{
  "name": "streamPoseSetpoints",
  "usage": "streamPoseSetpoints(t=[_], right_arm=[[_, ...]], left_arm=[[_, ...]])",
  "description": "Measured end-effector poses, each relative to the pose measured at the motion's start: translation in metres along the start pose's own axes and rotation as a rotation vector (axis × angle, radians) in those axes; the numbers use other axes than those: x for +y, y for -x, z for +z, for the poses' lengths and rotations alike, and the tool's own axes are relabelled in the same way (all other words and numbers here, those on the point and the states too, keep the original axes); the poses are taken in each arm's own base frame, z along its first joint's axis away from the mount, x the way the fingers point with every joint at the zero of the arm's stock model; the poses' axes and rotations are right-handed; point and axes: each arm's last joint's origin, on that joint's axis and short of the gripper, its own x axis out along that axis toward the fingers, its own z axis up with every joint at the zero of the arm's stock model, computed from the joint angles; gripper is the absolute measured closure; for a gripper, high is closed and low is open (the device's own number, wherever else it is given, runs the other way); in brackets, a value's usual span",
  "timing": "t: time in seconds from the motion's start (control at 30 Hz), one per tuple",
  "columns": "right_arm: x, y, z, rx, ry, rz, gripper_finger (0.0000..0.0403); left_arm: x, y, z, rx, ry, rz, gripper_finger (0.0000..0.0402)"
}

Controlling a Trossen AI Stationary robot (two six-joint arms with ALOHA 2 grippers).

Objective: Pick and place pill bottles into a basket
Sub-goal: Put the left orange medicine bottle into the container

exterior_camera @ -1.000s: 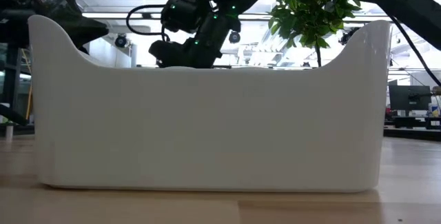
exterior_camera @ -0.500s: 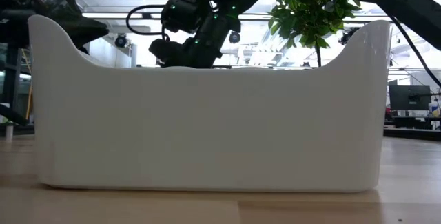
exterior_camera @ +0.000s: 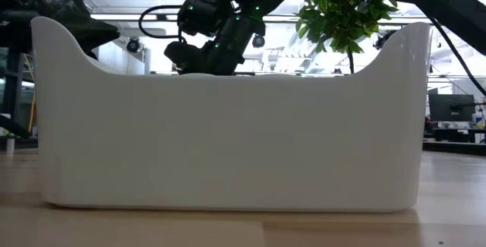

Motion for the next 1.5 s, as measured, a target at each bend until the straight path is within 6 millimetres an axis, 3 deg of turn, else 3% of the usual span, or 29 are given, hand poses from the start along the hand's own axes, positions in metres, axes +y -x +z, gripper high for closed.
streamPoseSetpoints(t=[0.27,0.43,0.73,0.9,1.1,1.5], right_arm=[[0.003,0.000,-0.001,0.013,0.005,0.028,0.0213],[0.011,0.010,0.004,-0.003,0.023,0.027,0.0213],[0.026,0.051,0.019,-0.008,0.053,-0.022,0.0213],[0.044,0.078,0.020,0.001,0.072,-0.021,0.0213],[0.069,0.092,0.006,0.012,0.086,-0.022,0.0213],[0.131,0.088,-0.038,0.080,0.124,-0.008,0.0213]], left_arm=[[0.000,0.000,0.000,0.000,0.000,0.000,0.0334],[0.000,0.000,0.000,-0.001,0.000,0.000,0.0334],[0.000,0.000,0.000,0.000,0.000,0.000,0.0334],[0.000,0.000,0.000,0.000,0.000,0.000,0.0334],[0.000,0.000,0.000,0.000,0.000,0.001,0.0334],[0.000,0.000,0.000,0.001,0.000,0.000,0.0334]])
